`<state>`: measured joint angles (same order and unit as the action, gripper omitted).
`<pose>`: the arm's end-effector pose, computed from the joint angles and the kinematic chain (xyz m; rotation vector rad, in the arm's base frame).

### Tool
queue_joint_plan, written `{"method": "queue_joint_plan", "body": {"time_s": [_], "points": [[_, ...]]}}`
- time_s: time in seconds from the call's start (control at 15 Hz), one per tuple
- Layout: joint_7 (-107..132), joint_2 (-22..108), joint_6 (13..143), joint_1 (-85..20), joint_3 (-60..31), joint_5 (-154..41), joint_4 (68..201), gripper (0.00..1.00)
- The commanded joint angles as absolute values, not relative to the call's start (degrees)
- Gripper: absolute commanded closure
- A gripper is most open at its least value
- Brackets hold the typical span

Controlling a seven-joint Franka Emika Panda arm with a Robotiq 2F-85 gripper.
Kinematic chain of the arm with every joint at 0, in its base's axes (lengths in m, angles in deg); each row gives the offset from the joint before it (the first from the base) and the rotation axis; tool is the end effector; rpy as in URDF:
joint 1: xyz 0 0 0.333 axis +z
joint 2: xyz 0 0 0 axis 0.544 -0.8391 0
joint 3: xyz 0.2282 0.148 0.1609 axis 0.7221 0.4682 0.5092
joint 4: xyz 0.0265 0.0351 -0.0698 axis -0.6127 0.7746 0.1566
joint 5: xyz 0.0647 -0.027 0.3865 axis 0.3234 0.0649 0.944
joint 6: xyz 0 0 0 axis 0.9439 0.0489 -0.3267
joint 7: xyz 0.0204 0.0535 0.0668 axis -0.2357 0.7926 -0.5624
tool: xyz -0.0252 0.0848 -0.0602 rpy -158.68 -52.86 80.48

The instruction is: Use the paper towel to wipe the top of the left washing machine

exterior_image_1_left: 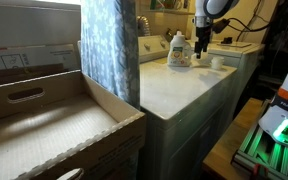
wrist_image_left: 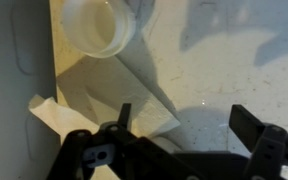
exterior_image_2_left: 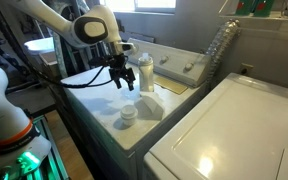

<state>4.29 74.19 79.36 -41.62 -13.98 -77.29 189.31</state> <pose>0.4210 -0.0952 0.3584 2.8511 0.2002 0.0202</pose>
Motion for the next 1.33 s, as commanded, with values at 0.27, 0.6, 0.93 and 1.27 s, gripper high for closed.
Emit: {"method": "queue_joint_plan", "body": {"time_s": [0.27, 0.6, 0.93, 1.27], "points": [[9.33, 69.29, 87.2, -46.07, -15.89, -90.37, 189.49, 0.0], [14.57, 65.42, 97.28, -47.46, -18.04, -98.45, 189.8, 0.0], [16.36, 60.66, 103.91, -47.2, -19.82, -98.57, 189.33, 0.0], [16.36, 56.57, 107.6, -47.4, -19.69, -96.61, 188.63, 0.39]]}}
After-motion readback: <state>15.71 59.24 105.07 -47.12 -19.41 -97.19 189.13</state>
